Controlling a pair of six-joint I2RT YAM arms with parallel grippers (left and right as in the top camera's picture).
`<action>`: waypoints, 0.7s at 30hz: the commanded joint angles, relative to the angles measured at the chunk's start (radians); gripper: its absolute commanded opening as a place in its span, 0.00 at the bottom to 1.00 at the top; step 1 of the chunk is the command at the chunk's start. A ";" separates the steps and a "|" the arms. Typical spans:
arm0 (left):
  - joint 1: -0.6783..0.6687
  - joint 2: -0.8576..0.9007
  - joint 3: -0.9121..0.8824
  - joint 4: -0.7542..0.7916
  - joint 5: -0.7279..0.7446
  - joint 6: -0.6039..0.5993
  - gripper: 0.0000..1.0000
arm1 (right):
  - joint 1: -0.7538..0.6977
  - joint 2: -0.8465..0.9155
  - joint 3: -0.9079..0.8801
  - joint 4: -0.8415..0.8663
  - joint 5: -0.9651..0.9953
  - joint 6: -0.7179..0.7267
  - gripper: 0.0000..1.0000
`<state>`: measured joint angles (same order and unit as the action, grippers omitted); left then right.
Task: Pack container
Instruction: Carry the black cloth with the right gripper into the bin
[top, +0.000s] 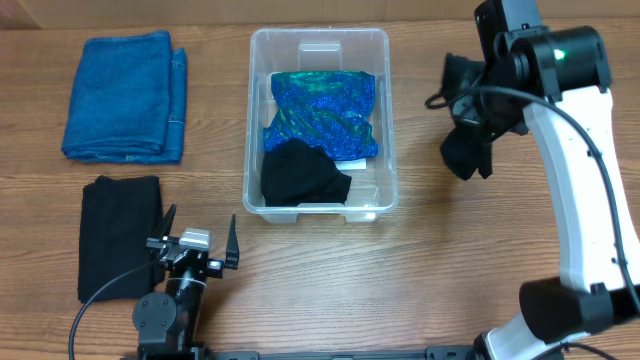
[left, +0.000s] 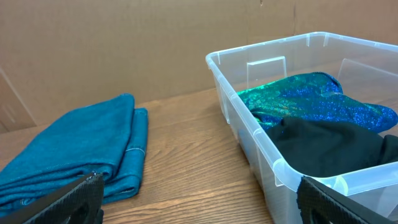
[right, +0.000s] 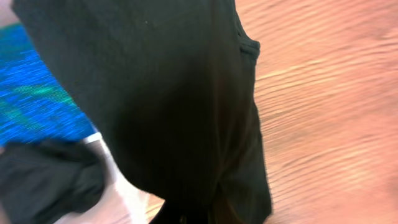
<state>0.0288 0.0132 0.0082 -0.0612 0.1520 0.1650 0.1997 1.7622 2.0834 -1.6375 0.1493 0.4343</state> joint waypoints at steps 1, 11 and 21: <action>0.005 -0.009 -0.003 -0.002 -0.005 0.014 1.00 | 0.063 -0.077 0.028 0.020 -0.062 0.038 0.04; 0.005 -0.009 -0.003 -0.002 -0.005 0.014 1.00 | 0.251 -0.039 0.011 0.164 -0.063 0.215 0.04; 0.005 -0.009 -0.003 -0.002 -0.005 0.014 1.00 | 0.339 0.163 0.010 0.182 0.008 0.254 0.04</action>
<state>0.0288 0.0132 0.0082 -0.0612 0.1520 0.1650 0.5209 1.8896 2.0834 -1.4578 0.1089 0.6697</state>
